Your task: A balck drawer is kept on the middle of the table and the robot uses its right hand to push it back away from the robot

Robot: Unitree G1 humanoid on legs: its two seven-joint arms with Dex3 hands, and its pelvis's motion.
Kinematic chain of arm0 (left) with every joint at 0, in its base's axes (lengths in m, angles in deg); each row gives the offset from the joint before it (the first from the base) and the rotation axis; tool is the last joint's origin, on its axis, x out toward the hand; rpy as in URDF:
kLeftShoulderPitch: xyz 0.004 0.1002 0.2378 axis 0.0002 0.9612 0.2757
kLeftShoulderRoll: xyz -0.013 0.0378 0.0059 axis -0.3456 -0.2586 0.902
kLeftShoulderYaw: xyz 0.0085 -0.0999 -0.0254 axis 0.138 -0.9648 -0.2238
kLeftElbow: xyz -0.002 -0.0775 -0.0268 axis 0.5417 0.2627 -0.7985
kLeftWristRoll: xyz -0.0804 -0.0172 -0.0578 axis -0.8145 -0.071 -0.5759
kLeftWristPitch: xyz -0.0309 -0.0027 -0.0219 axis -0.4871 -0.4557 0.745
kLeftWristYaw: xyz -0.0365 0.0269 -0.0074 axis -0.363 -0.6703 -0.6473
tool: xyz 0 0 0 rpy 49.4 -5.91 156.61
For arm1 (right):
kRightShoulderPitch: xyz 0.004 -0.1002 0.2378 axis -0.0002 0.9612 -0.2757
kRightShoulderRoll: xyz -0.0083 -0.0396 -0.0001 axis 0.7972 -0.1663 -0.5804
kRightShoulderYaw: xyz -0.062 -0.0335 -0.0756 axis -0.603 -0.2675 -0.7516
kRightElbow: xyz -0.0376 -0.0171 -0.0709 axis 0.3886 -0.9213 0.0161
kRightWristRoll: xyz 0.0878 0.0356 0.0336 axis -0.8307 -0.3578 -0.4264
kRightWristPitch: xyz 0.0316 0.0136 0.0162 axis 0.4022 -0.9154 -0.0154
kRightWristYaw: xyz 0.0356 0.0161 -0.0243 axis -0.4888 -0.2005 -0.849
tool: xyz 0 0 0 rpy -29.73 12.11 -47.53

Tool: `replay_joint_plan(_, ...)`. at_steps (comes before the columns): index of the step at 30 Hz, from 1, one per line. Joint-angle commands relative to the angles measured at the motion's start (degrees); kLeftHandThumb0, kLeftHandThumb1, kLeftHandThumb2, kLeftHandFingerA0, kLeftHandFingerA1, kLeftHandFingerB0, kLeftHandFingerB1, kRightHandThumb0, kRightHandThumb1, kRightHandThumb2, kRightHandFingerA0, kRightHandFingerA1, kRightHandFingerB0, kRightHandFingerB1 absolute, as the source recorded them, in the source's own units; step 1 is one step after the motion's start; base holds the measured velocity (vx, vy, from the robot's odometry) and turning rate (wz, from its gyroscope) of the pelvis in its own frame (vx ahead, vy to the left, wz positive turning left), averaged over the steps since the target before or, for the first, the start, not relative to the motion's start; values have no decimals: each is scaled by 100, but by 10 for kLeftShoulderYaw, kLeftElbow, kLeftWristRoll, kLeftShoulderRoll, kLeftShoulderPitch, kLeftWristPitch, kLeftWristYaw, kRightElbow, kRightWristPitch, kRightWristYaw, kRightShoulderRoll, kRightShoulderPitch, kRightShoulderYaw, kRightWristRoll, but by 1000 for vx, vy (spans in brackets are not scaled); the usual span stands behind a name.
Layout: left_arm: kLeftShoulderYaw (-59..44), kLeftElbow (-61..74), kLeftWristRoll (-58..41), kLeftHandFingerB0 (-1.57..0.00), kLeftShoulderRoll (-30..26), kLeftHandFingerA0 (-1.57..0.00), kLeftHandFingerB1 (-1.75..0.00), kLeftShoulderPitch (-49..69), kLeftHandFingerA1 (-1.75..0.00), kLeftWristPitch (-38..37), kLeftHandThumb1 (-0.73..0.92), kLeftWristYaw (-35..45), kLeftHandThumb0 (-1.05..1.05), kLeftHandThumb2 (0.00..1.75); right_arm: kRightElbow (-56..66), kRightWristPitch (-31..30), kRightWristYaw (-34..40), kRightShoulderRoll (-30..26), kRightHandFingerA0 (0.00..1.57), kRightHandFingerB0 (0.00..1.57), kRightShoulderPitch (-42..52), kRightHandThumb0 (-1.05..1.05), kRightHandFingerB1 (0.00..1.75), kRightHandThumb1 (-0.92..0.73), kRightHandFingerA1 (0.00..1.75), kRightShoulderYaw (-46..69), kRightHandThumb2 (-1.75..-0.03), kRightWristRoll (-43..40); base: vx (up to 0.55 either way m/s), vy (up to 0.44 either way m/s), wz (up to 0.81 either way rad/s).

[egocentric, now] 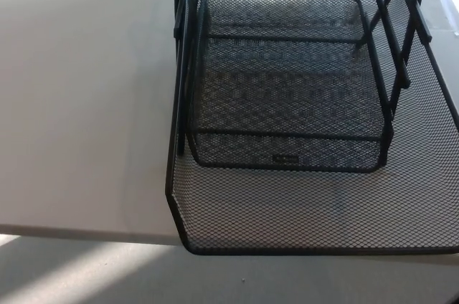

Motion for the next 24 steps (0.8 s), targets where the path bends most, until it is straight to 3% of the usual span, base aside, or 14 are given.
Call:
replay_joint_plan(1,10,-18,10,-24,-20,-31,-29,-5,-32,-44,75,43,-60,63,-18,31,-31,-18,26,23,-4,-62,29,-76,38,-8,-63,17,0,0,0)
replay_joint_plan(10,9,-29,11,-23,-19,-30,-28,-9,-32,-51,75,44,-60,62,-15,37,-33,-20,25,23,-4,-63,29,-76,39,-9,-63,24,0,0,0)
replay_joint_plan(15,11,-33,15,-24,-19,-31,-29,-11,-32,-57,75,43,-60,62,48,34,-72,-37,22,22,25,-66,29,-77,34,11,-63,-2,0,0,0)
replay_joint_plan(19,3,-37,7,-23,-17,-29,-28,-14,-32,-53,75,54,-60,62,203,65,-144,-86,34,28,101,-72,30,-81,33,38,-66,-47,0,0,0)
replay_joint_plan(20,2,-38,5,-23,-17,-29,-28,-14,-32,-54,75,56,-61,62,278,66,-173,-109,33,12,138,-65,42,-63,53,48,-105,-70,0,0,0)
replay_joint_plan(21,2,-38,5,-23,-17,-29,-28,-13,-32,-56,75,55,-61,62,341,60,-191,-127,33,12,168,-65,42,-63,53,56,-105,-85,0,0,0)
replay_joint_plan(22,3,-37,7,-23,-18,-29,-28,-13,-32,-58,75,54,-61,62,378,54,-202,-135,37,28,186,-71,30,-83,33,62,-66,-97,0,0,0)
replay_joint_plan(23,3,-36,7,-23,-18,-29,-28,-12,-32,-58,75,53,-61,62,396,51,-208,-139,37,28,195,-71,30,-83,33,65,-66,-104,0,0,0)
replay_joint_plan(24,5,-35,9,-23,-19,-31,-29,-12,-32,-60,75,51,-61,62,454,45,-225,-153,27,21,223,-76,42,-67,44,75,-95,-127,0,0,0)
